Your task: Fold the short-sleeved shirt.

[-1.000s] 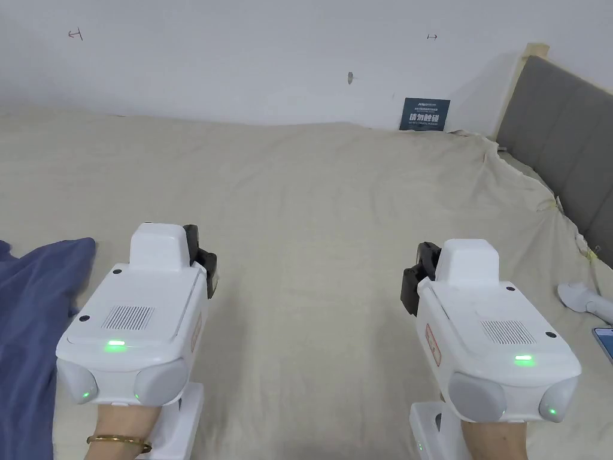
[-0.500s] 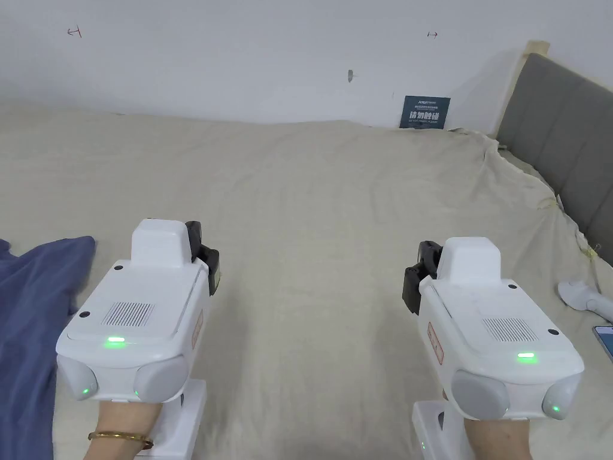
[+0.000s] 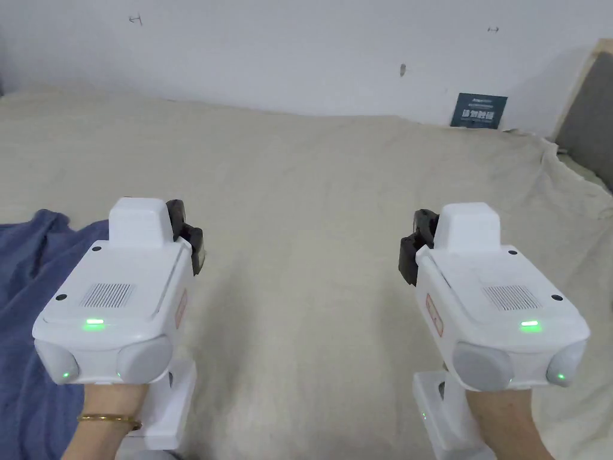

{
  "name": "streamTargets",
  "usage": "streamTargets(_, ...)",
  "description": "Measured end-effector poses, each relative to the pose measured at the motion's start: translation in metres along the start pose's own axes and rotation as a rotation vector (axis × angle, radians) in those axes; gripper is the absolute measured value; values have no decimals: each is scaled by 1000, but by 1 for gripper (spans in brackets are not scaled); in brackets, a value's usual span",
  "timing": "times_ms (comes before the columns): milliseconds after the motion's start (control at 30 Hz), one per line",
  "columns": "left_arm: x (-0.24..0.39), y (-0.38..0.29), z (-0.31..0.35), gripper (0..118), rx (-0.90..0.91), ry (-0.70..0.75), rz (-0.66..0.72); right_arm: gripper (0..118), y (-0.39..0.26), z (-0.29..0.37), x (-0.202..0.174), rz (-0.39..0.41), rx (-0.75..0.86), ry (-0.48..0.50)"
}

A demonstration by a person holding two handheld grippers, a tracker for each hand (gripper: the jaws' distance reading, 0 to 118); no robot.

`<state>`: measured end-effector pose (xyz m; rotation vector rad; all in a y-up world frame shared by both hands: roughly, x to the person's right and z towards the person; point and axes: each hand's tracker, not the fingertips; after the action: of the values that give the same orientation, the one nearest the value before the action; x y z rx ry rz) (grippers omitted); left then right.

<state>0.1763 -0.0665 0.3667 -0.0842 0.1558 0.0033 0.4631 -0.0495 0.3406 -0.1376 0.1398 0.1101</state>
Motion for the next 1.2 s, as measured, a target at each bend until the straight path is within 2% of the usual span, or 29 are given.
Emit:
streamTargets(500, -105, -2, 53, 0, -1, 322, -25, 0, 12, -31, -125, 36, 30, 345)
streamTargets(700, -129, -10, 71, 0, -14, 398, 7, 0, 14, -31, -153, 48, 35, 422)
streamTargets(900, -139, -17, 71, 0, -24, 443, 16, 0, 13, -34, -163, 53, 25, 452)
streamTargets(967, -144, -17, 66, 13, -37, 439, 41, 0, 13, -36, -163, 57, 20, 453)
streamTargets(1100, -156, -15, 40, 112, -112, 426, 73, 0, 12, -41, -162, 63, 11, 451)
streamTargets(1133, -159, -13, 33, 118, -140, 411, 88, 0, 12, -42, -161, 66, 9, 450)
streamTargets(1200, -169, -9, 15, 118, -157, 398, 121, 0, 13, -46, -160, 69, 5, 443)
